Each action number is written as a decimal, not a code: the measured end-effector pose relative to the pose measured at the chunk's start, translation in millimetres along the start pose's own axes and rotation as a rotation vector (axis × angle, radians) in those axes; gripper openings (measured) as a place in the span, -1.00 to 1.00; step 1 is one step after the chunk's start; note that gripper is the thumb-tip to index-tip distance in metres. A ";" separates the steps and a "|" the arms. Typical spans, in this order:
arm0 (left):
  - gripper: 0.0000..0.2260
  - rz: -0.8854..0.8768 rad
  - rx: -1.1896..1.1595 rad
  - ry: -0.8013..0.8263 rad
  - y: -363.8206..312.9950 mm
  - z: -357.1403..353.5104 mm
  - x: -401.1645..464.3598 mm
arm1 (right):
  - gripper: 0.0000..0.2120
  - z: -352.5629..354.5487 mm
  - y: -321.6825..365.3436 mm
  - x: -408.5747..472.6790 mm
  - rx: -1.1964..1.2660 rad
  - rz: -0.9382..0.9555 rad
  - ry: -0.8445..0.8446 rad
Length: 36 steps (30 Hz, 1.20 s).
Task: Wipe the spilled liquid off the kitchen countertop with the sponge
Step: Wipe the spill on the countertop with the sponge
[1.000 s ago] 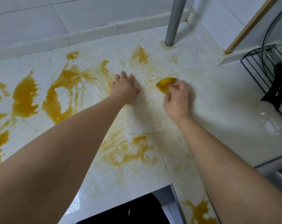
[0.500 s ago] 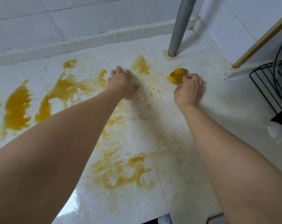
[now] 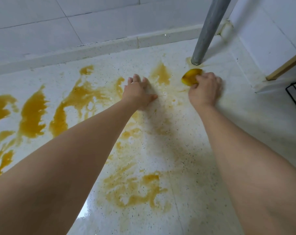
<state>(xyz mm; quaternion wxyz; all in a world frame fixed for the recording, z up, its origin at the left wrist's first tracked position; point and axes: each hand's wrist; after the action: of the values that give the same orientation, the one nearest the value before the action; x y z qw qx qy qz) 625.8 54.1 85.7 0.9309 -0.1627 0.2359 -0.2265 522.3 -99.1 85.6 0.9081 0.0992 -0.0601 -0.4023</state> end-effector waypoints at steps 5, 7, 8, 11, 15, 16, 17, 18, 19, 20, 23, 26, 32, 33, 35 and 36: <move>-0.31 -0.004 0.001 -0.008 -0.2 2.4 0.5 | -0.65 -14.6 25.8 -11.9 0.043 0.200 0.005; -0.27 0.012 -0.018 -0.023 3.0 7.5 4.6 | -0.63 -13.9 25.5 1.2 0.025 0.174 -0.019; -0.24 0.033 -0.027 -0.022 5.3 9.8 6.8 | -0.63 -13.0 25.9 7.7 0.035 0.181 -0.024; -0.17 0.067 -0.039 0.003 13.7 14.8 14.4 | -0.62 -13.8 37.1 29.0 0.081 0.239 0.001; -0.18 0.037 -0.036 -0.034 19.1 13.4 17.0 | -0.61 -22.4 56.8 65.2 0.113 0.275 0.028; -0.18 0.031 -0.037 -0.036 18.2 12.4 17.2 | -0.62 -22.6 59.6 69.9 0.133 0.276 0.035; -0.18 0.033 -0.037 -0.040 18.8 12.2 17.5 | -0.63 -23.7 63.9 71.8 0.158 0.288 0.045; -0.18 0.039 -0.037 -0.046 19.4 12.3 17.9 | -0.65 -24.1 67.7 69.9 0.187 0.303 0.055; -0.18 0.040 -0.040 -0.051 19.2 12.2 18.2 | -0.68 -23.4 69.1 64.3 0.223 0.319 0.061; -0.18 0.038 -0.043 -0.050 19.3 12.2 17.9 | -0.71 -23.1 68.8 55.3 0.258 0.341 0.057; -0.15 0.038 -0.051 -0.025 19.5 14.3 16.4 | -0.78 -21.6 67.0 38.2 0.326 0.365 0.012; -0.16 0.035 -0.048 -0.010 19.3 17.0 16.0 | -0.71 -15.9 67.2 60.1 0.269 0.261 -0.023; -0.17 0.043 -0.043 -0.020 17.2 17.0 13.5 | -0.73 -21.7 76.7 42.5 0.284 0.416 0.061; -0.16 0.045 -0.045 -0.017 16.6 17.5 12.8 | -0.75 -22.0 74.5 38.2 0.295 0.441 0.063; -0.16 0.040 -0.041 -0.018 16.6 18.1 13.4 | -0.71 -21.5 69.7 44.4 0.291 0.415 0.053; -0.16 0.039 -0.037 -0.021 16.9 18.1 13.5 | -0.67 -21.7 67.5 49.1 0.284 0.391 0.057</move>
<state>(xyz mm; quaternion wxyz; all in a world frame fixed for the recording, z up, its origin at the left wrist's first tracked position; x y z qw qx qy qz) 651.5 65.2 89.0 0.9344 -0.1776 0.2336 -0.2021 607.7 -88.4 81.3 0.9471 0.2236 -0.1084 -0.2033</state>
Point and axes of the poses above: each hand's wrist, its own x-axis towards the middle knuckle, its own z-axis out of the back of the hand, y = z × x, and after that the axes turned 10 degrees about -x, right-handed
